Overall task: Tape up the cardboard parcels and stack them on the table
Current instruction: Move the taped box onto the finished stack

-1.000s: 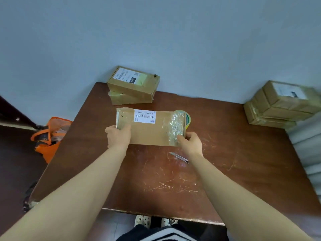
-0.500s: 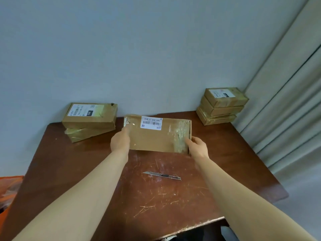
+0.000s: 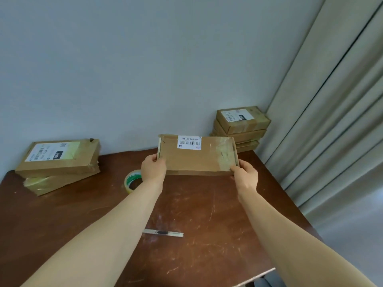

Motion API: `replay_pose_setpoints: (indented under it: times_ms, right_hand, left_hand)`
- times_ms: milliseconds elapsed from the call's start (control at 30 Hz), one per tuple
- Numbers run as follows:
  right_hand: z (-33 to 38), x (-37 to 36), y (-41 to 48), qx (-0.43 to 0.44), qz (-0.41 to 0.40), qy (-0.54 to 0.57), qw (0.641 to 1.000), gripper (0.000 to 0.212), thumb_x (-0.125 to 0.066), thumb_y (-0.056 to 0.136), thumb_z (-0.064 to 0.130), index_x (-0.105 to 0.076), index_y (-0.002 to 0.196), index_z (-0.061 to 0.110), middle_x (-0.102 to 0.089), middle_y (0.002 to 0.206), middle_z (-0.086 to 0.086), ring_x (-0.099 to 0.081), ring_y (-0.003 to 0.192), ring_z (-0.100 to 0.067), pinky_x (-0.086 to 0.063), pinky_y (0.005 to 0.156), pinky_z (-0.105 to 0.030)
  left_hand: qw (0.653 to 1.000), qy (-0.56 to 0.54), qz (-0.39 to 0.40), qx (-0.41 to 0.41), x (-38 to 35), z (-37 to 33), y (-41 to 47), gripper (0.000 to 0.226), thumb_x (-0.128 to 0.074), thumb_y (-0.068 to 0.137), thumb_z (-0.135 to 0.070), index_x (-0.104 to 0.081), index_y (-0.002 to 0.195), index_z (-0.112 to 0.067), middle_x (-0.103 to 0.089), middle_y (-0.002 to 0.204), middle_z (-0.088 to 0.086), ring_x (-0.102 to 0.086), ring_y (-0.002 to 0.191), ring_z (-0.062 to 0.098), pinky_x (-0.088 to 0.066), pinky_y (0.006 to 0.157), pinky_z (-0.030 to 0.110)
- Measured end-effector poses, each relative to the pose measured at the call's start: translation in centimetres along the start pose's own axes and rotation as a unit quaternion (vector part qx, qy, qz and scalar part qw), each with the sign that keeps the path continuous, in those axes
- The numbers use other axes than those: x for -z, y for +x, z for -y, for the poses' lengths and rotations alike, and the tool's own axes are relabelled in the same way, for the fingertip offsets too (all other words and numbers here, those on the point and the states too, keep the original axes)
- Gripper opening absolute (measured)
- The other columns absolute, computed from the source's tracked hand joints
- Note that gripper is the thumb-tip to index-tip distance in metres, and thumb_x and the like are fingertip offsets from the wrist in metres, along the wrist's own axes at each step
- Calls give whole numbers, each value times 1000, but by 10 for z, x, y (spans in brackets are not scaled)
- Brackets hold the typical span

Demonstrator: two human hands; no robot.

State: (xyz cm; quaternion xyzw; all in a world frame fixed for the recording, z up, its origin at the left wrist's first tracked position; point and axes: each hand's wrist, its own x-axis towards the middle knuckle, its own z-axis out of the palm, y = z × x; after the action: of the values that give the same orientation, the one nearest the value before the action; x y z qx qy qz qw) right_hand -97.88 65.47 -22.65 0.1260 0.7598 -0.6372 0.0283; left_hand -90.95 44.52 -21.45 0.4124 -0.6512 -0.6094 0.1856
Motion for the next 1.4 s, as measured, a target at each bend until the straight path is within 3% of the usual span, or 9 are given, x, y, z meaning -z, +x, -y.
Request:
replay_pose_setpoints:
  times_ms: [67,267,433,567,933,1033,1267,1333,1400]
  right_hand:
    - [3,11,30,18,-3,11,1000,36,-56,88,9,-62,122,16,-64,107,5,-60,105,-17,-49,97,-42]
    - [19,56,124,61,10,22,998,37,-56,88,16,-63,124,19,-66,114,5,-59,109,-14,-47,101,-38]
    - [40,81,198,96,37,17,995,25,-54,89,18,-69,109,23,-68,104,9,-59,104,-12,-47,89,-20]
    - [48,81,239,82,44,25,995,38,-56,91,19,-59,129,14,-59,127,-4,-51,113,-8,-37,102,-22]
    - [61,84,292,110,0,-28,993,30,-53,95,20,-62,122,12,-62,119,-9,-58,110,-21,-46,99,-36]
    - [61,86,307,102,-12,-59,993,33,-54,95,24,-61,125,13,-59,123,-8,-56,114,-22,-43,103,-41]
    - [60,77,320,88,25,-100,991,32,-49,98,24,-58,124,8,-58,123,-15,-57,110,-28,-43,100,-40]
    - [62,75,318,78,20,-98,992,33,-48,98,22,-55,125,5,-56,125,-17,-54,114,-30,-41,99,-39]
    - [65,75,309,87,-23,-122,988,38,-48,98,19,-48,132,4,-48,134,-17,-46,124,-30,-34,102,-35]
  left_hand:
    - [1000,-7,-9,-9,-32,-6,1,19,-49,94,-22,-65,104,-18,-61,94,-4,-54,86,17,-40,70,27]
    - [997,-44,-62,-26,-136,-29,-15,32,-51,91,-17,-57,64,-34,-56,67,-16,-49,61,0,-37,57,14]
    - [995,-39,-87,-42,-199,-54,-23,34,-48,85,-5,-60,69,-32,-60,72,-16,-53,68,1,-42,68,18]
    - [990,-18,-126,-52,-227,-65,-20,21,-52,85,-8,-68,89,-20,-68,88,-6,-60,86,11,-46,81,25]
    - [993,6,-93,-78,-280,-83,20,32,-53,85,-16,-51,58,-32,-51,58,-15,-45,54,-2,-36,57,15]
    - [993,9,-80,-88,-291,-77,31,25,-55,88,-19,-56,64,-25,-46,55,-11,-41,44,-2,-30,45,13]
    - [992,12,-85,-91,-296,-73,33,18,-53,91,-16,-60,75,-14,-44,52,-12,-38,45,0,-29,49,14]
    - [994,-16,-78,-69,-293,-77,29,18,-51,92,-16,-68,87,-19,-59,66,-16,-49,58,-5,-38,63,11]
    - [996,-31,-76,-38,-290,-77,26,32,-48,93,-13,-64,121,-17,-66,114,-7,-59,104,4,-41,95,19]
